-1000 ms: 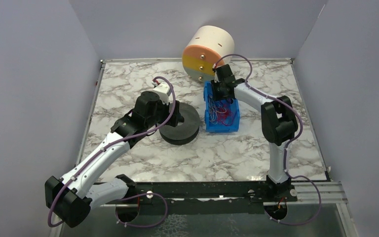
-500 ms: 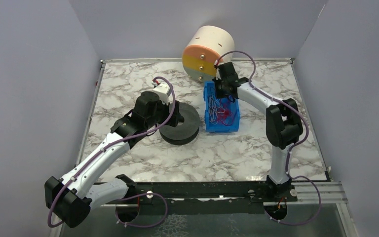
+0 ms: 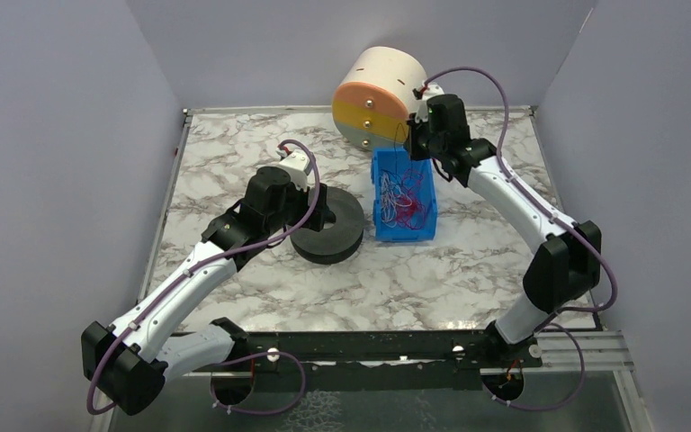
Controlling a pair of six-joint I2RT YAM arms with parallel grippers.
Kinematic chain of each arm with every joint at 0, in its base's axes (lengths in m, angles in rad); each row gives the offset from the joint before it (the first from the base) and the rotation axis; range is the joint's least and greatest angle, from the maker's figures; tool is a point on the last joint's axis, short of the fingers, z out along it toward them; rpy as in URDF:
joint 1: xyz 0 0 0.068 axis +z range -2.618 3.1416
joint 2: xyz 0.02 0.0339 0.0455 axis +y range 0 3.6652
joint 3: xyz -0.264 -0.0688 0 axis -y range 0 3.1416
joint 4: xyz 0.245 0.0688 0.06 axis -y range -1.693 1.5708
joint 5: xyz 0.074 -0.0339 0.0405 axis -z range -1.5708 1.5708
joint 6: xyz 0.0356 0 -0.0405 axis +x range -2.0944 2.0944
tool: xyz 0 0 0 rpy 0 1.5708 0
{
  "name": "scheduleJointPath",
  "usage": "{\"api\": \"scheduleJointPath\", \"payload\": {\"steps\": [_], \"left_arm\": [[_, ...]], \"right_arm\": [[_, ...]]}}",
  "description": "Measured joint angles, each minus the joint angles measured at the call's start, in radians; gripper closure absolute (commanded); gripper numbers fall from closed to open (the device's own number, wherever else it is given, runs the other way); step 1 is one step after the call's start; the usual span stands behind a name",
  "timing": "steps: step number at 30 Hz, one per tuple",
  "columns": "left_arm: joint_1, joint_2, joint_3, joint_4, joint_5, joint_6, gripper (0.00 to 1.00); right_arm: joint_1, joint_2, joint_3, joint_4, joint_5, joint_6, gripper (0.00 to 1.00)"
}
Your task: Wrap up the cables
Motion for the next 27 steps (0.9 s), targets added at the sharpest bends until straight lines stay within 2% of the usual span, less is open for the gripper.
{"api": "scheduleJointPath", "payload": {"steps": [18,27], "left_arm": [[0.0,-0.011,0.0,0.0,0.0,-0.002,0.17],[0.0,-0.011,0.0,0.003,0.013,0.0,0.16]], "right_arm": [[0.008,-0.275,0.045,0.0,-0.003,0.011,0.99],[0.009,-0.357,0.123,-0.003,-0.114,0.043,0.99]]}}
